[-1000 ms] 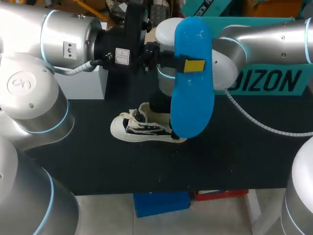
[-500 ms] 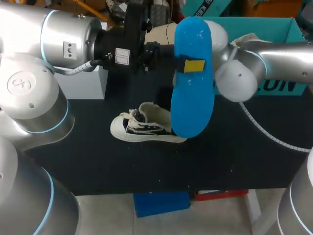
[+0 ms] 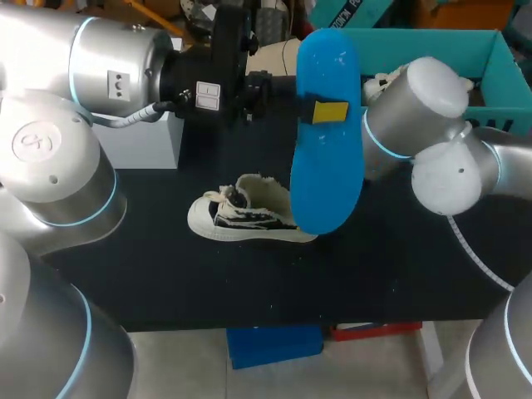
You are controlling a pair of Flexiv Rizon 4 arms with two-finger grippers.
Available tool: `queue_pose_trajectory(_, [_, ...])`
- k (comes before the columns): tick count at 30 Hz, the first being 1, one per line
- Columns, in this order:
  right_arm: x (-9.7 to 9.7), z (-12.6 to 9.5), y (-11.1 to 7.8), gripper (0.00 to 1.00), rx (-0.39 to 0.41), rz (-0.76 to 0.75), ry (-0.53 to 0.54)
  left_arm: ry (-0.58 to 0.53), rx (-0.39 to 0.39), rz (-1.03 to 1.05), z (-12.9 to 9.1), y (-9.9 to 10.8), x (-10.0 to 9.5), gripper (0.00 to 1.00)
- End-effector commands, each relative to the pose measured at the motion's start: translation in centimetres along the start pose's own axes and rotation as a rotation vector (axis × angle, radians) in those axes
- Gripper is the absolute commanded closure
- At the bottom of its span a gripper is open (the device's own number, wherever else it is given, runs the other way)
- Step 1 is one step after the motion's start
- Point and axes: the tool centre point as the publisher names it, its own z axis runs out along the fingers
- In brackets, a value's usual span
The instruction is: Take the shoe out of the shoebox, open the shoe tongue, remove and reinsert the insole, then place the shoe into the shoebox
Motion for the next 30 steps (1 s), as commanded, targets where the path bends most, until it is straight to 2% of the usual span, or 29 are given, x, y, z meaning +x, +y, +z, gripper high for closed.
queue_pose_trajectory(1, [0.0,0.3,-0.5,0.0,-0.239,-0.007,0.009,-0.003,0.001,0.0,0.3,0.0,-0.1,1.0])
queue_pose_trajectory(10, [0.1,1.0,-0.8,0.0,-0.346,0.005,0.017,-0.003,0.001,0.0,0.3,0.0,-0.1,1.0])
queue_pose_trajectory(21, [0.2,1.8,-1.4,0.0,-0.428,0.035,0.021,-0.003,0.001,0.0,0.3,0.0,-0.1,1.0])
queue_pose_trajectory(30, [0.3,2.4,-1.7,0.0,-0.449,0.046,0.042,-0.003,0.001,0.0,0.3,0.0,-0.1,1.0])
